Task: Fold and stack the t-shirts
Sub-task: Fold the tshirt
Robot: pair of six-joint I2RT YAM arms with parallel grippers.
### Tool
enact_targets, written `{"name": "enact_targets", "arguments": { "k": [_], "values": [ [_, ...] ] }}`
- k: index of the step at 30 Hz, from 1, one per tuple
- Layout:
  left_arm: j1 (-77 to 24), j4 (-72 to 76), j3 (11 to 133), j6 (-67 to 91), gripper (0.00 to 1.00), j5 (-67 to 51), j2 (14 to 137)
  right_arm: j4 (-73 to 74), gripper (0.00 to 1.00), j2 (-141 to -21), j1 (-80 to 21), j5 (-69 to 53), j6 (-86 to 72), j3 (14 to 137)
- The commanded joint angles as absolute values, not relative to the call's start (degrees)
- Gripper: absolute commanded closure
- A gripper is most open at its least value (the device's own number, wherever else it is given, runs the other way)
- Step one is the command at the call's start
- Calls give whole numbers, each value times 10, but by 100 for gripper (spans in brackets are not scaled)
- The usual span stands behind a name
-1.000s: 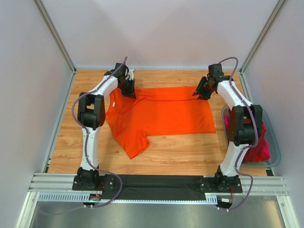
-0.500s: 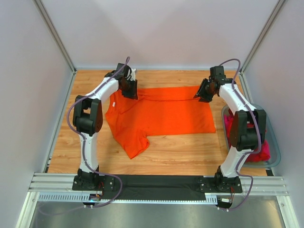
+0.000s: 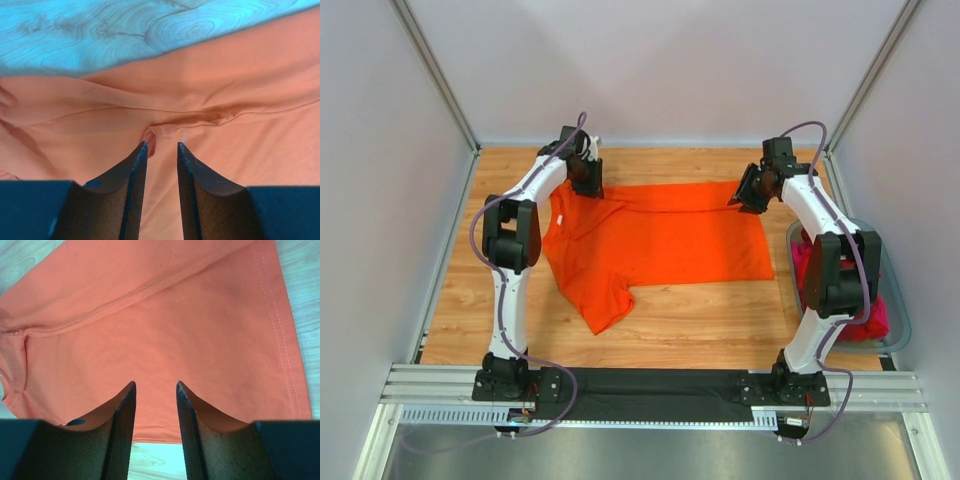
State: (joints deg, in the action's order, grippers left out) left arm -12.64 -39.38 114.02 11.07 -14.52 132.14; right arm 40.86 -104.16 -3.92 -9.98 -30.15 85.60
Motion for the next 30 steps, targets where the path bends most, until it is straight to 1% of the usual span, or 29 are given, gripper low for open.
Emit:
{"name": "enact_targets", "arguments": {
  "k": [1,12,15,16,19,23,30],
  "values": [
    [-126,-403,1166,94,62,-159,1331,406,60,-1044,-35,-94,-294,889],
    [-126,-404,1169,95,65,-173,1353,407,60,-1054,-33,-97,-294,901],
    [-126,-402,1172,95,81,-176,1349,407,60,-1054,-33,-95,-294,900],
    [-126,-404,1172,95,91,-178,1346,408,60,-1054,-34,-94,-294,899],
    [-127,-404,1161,112,100,-182,1319,405,60,-1054,-34,-97,-300,895],
    [-141,-396,1108,131,100,-183,1262,406,60,-1053,-33,-94,-299,888],
    [-172,-377,1018,145,99,-191,1214,410,60,-1043,-32,-88,-293,867]
  ]
}}
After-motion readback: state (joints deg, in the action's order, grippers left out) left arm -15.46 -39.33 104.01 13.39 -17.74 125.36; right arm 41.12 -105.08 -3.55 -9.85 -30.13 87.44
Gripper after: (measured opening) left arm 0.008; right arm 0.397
